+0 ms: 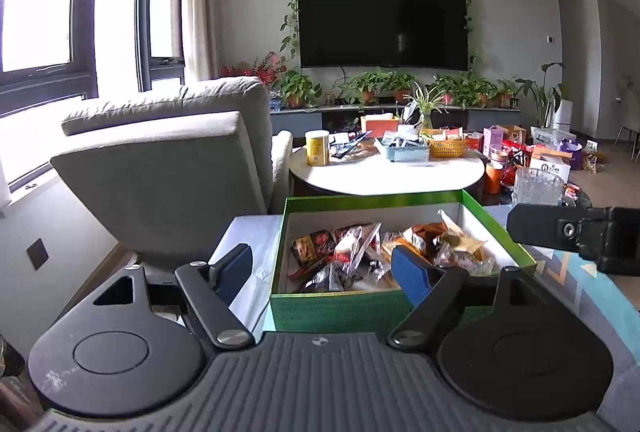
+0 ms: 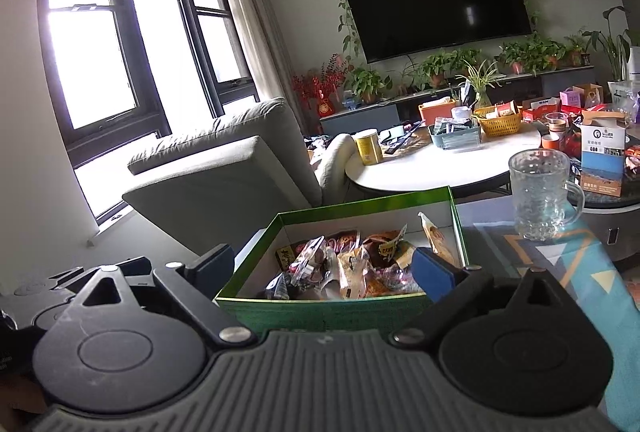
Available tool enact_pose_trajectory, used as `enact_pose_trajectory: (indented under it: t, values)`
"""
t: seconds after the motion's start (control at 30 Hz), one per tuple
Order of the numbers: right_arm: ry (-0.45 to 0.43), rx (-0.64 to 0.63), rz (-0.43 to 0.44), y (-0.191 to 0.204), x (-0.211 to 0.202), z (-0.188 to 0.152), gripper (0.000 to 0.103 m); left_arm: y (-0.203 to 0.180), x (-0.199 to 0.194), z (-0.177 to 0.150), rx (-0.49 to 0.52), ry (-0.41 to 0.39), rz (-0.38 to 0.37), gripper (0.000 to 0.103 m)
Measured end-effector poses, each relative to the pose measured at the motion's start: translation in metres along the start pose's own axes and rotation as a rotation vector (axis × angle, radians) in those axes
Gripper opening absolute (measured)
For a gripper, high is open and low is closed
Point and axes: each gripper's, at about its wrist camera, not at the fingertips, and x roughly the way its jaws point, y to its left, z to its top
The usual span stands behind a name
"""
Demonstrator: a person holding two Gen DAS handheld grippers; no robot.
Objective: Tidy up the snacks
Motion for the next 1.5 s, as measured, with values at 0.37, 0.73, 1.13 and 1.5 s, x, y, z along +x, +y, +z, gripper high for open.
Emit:
enact_pose_trajectory:
  t: [0.37,0.73,1.13,1.5]
  values:
    - [0.0,-0.002,0.01,0.005,-0.015,-0.006,0.044,-0.005,-0.017,-0.001,0.014,-0.019,-0.015,0.074]
    - [0.011,-0.004,0.009,0.007,-0.021,-0.011,0.044,-0.004,-0.021,-0.003,0.011,-0.015,-0.019,0.075]
    - [0.032,0.005,-0.001,0.005,-0.021,-0.017,0.044,-0.003,-0.024,-0.008,-0.002,0.0,-0.024,0.075]
    - [0.05,0.035,-0.016,-0.001,-0.02,-0.021,0.044,-0.006,-0.024,-0.012,0.001,0.023,-0.028,0.075]
